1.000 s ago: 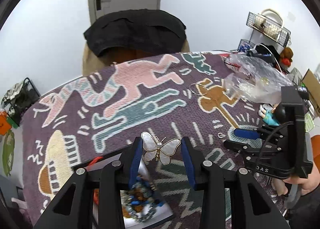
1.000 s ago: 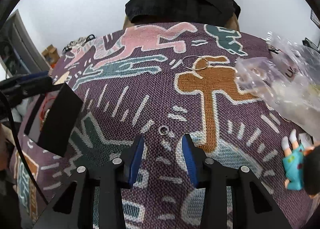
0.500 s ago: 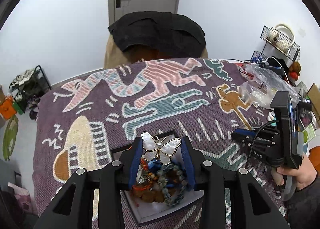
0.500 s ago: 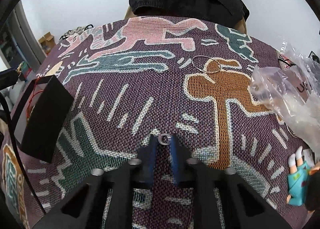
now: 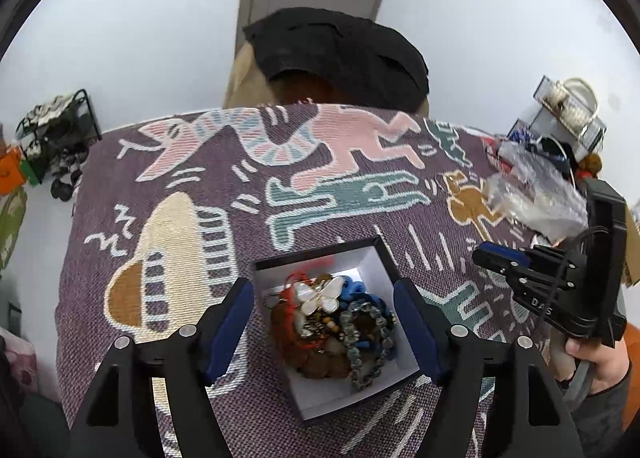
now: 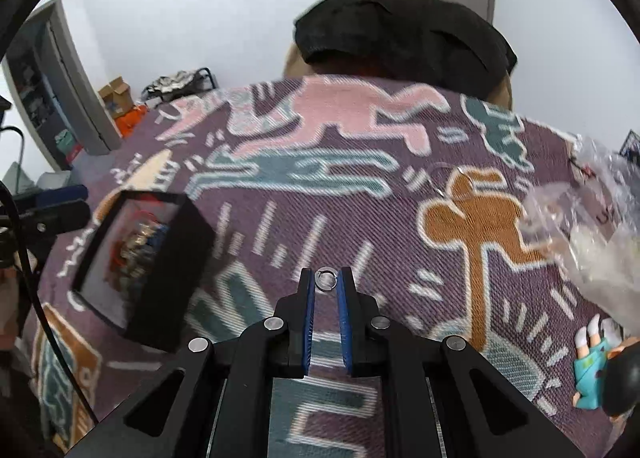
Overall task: Organize jewelry
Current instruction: 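Carry the butterfly pendant into the box with the left gripper while the right grasps the small ring, then lower the small ring into the black box and open the right gripper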
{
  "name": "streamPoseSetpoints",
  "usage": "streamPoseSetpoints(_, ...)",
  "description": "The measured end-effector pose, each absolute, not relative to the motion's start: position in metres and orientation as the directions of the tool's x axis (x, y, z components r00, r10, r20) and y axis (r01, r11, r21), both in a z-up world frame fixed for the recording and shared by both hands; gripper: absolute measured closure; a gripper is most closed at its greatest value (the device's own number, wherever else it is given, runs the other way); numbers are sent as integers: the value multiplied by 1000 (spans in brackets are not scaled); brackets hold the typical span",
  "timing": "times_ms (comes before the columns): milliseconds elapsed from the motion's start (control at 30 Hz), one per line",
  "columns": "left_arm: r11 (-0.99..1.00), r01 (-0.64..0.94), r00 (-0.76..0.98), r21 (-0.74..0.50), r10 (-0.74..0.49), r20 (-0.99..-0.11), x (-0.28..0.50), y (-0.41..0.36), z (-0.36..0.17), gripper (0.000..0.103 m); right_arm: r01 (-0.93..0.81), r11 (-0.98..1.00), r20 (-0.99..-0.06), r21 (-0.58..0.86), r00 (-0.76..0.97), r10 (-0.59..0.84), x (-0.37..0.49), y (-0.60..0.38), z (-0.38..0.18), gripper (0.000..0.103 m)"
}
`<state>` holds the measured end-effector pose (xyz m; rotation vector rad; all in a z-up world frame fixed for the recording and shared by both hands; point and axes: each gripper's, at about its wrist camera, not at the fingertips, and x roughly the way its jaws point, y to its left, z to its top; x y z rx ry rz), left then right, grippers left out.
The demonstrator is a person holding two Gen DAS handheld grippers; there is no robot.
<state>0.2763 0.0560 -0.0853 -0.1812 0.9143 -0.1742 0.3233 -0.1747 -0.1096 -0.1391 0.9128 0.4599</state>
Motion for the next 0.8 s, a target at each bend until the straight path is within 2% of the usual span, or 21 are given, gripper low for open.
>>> streamPoseSetpoints(267,970,16,616,-241,-200,-762,261,88,-87,30,-507,859,-757,73,532,379,311,-134,-83,91)
streamPoseSetpoints(800,965,-51,646,-257,-164,-745,238,133,-91,30,-606,792,-755,69,488,439,293,-64,-75,91)
